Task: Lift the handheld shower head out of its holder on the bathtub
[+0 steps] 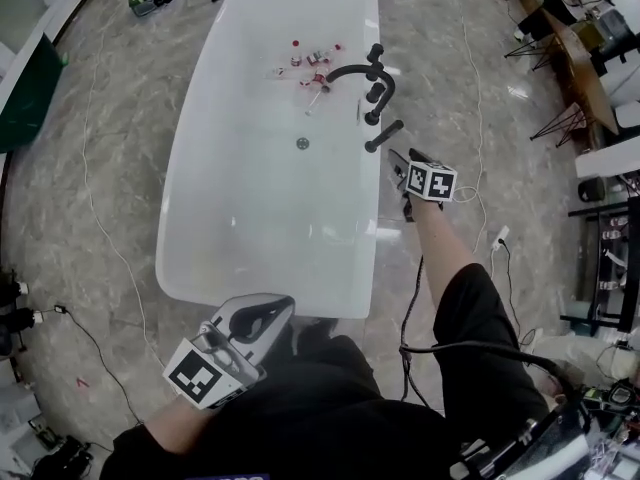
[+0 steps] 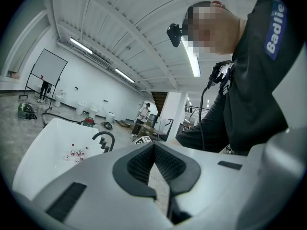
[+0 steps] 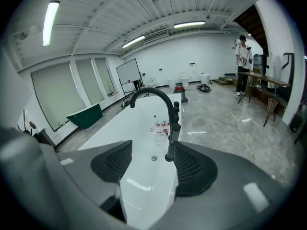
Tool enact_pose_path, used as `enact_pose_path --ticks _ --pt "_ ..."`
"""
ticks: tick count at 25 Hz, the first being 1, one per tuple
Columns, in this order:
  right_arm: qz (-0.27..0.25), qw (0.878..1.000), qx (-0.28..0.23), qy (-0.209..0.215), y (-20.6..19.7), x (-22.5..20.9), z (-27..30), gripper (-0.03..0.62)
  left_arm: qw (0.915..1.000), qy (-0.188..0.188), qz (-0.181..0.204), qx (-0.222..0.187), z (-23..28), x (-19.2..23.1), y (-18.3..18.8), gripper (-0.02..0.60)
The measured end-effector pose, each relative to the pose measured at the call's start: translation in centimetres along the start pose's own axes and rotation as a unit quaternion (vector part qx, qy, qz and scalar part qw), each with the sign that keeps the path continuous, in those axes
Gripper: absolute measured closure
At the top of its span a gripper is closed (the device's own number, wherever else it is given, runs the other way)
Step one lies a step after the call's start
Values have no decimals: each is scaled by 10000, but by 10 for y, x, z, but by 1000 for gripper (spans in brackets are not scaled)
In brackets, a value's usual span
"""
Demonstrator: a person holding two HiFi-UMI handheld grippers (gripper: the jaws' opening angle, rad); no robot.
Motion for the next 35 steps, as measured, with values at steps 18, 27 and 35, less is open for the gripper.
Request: enact_pose_path --ticks 18,27,35 --pt "-162 9949 283 -953 -24 -72 124 358 9979 470 -336 300 -4 66 -45 588" --pt "157 9949 145 -985 -32 -84 144 462 9945 813 -450 482 -25 76 -69 588" --pt "-285 9961 319 -771 -38 -45 112 462 9954 758 -486 339 -20 61 -56 588"
Point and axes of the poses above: the fingertips, and each gripper's own axes: z forward along the fingers, x to its left, y out of its top, the point moved 1 cm from there along -z, backward along the fingers, and after that the axes turned 15 degrees about -x, right-handed, at the moved point
